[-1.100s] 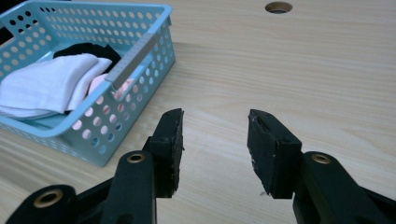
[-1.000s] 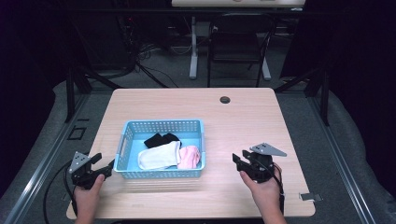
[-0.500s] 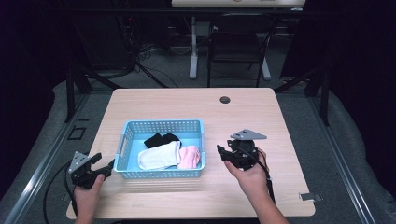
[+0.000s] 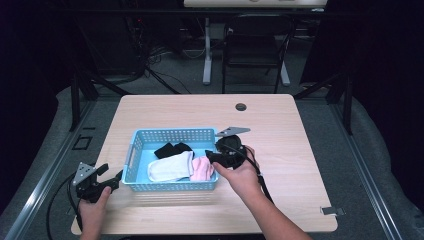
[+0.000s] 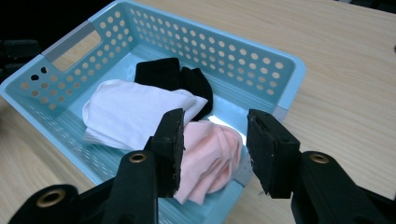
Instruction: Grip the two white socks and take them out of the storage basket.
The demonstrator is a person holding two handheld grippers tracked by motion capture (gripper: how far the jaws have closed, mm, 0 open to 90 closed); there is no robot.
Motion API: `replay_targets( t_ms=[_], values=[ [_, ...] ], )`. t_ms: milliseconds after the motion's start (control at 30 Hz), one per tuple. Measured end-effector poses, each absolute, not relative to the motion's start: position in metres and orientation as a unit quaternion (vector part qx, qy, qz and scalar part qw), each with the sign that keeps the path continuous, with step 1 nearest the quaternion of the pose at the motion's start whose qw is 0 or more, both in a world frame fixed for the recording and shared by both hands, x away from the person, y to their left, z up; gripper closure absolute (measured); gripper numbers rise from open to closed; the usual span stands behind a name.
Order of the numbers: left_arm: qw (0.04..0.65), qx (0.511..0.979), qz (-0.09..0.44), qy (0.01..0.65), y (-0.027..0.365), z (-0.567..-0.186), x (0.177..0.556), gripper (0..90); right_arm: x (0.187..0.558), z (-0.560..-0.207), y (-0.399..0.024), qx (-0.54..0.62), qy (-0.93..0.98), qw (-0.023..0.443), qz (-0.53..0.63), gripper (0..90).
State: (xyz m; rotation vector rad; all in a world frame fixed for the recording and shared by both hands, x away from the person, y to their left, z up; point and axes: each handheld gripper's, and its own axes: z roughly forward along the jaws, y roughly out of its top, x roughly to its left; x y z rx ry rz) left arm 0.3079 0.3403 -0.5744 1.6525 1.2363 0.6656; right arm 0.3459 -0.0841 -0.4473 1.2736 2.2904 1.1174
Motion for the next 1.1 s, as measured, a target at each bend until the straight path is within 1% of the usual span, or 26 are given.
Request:
replay_targets(
  t_ms=[167,467,667,767,833,867,900,1100],
  values=[
    [0.467,0.674,0.27,0.505,0.341,-0.574,0.308,24.5,0.354,-0.45,-0.07,0.44,0.799,0.136,0.386,56.7],
    [0.468,0.673,0.269,0.505,0.341,-0.574,0.308,24.4,0.375,-0.463,-0.043,0.454,0.81,0.083,0.363,60.2],
    [0.469,0.673,0.269,0.505,0.341,-0.574,0.308,24.4,0.385,-0.472,-0.029,0.459,0.817,0.058,0.343,62.9],
    [0.469,0.673,0.268,0.505,0.341,-0.574,0.308,24.5,0.392,-0.48,-0.017,0.463,0.826,0.028,0.32,63.1],
    [0.469,0.673,0.267,0.505,0.341,-0.574,0.308,24.4,0.397,-0.485,-0.012,0.471,0.826,0.0,0.311,62.3],
    [0.469,0.673,0.267,0.505,0.341,-0.574,0.308,24.4,0.397,-0.485,-0.012,0.471,0.826,0.0,0.311,62.3],
    [0.47,0.673,0.269,0.503,0.341,-0.574,0.308,24.4,0.401,-0.489,-0.009,0.476,0.83,-0.018,0.289,62.4],
    [0.469,0.674,0.267,0.505,0.341,-0.574,0.308,24.4,0.41,-0.501,-0.003,0.494,0.827,-0.039,0.265,62.9]
  ],
)
